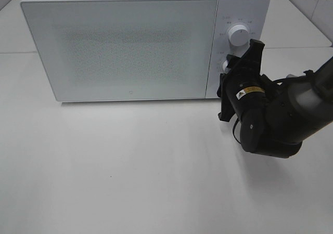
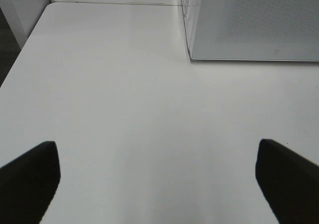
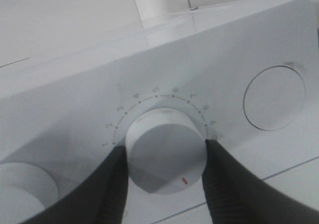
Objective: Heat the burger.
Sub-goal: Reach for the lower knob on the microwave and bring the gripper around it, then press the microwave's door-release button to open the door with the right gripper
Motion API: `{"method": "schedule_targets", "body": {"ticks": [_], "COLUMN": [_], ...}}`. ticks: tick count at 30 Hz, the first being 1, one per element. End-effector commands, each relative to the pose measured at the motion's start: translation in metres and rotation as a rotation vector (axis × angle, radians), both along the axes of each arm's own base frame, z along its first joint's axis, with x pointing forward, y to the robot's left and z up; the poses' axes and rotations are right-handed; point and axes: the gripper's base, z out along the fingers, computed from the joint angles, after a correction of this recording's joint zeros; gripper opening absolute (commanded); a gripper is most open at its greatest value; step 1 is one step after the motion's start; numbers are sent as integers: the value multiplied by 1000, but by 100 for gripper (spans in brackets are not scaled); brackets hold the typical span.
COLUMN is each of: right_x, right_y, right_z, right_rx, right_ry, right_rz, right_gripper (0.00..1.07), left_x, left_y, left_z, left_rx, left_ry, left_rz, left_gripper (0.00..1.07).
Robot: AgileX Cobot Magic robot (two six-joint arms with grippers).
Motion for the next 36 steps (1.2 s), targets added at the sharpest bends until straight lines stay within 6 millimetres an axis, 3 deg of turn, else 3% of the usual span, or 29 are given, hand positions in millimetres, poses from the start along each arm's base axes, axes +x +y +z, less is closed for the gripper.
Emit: {"method": "schedule_targets", "body": {"ticks": [1,14,17,19,25,29,36], "right_x": [14,14,14,13,12,8,-5], "right_y": [-11,-12,-12,-12,-14,-16,-3], "right_z": [29,29,29,29,28,24,18], "right_rx": [32,35,34,34,25,16,0], "right_ry": [-258,-257,-257,-256,-247,-231,-205], "right_rz": [-106,-113,-113,-116,-129,-132,-56], "right_gripper": [8,21,30,44,56,61,64], "left_x": [-1,-1,-1,-1,-1,-1,-1], "left_y": [-1,-1,-1,-1,-1,-1,-1], "left_z": [1,1,1,1,1,1,1], "left_rx": [-8,-8,-8,-8,-8,-8,-8], "left_ry": [-22,-22,-22,-22,-22,-22,-22], "left_rz": [0,0,0,0,0,0,0], "left_gripper": [100,100,100,100,100,100,100]}}
